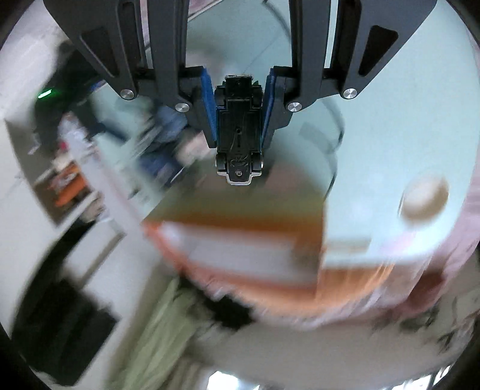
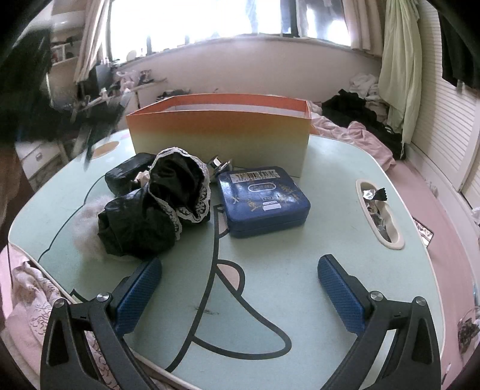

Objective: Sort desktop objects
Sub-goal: 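Lift the green toy car out and set it on the table with left tool, then reach into the box toward the brown fluffy pompom with right tool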

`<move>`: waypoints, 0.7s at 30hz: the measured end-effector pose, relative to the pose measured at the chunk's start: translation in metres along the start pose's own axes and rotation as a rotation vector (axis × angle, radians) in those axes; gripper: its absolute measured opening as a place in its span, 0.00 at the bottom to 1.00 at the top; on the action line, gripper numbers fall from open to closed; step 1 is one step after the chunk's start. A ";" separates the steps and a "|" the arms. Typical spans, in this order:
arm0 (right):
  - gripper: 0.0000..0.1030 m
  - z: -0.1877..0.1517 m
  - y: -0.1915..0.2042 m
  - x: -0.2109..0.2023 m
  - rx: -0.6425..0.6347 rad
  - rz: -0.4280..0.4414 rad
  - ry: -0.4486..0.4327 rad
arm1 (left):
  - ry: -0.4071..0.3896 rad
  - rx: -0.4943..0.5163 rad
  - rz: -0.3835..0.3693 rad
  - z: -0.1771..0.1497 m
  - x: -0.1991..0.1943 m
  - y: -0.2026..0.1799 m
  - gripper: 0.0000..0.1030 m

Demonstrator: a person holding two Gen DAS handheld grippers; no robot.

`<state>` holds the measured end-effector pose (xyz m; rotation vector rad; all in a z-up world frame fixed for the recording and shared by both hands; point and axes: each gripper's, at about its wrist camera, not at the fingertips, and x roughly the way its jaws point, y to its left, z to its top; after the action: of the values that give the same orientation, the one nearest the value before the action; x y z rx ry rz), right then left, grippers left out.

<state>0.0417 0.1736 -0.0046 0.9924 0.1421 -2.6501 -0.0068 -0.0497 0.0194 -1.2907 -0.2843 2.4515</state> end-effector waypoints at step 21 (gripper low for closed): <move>0.75 0.123 -0.005 -0.030 0.088 0.318 -0.067 | -0.187 -0.015 0.087 -0.063 -0.016 0.000 0.76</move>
<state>-0.0151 0.1620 0.1078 0.8693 -0.1377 -2.4094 0.0539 -0.0550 -0.0040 -1.1017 -0.3008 2.6538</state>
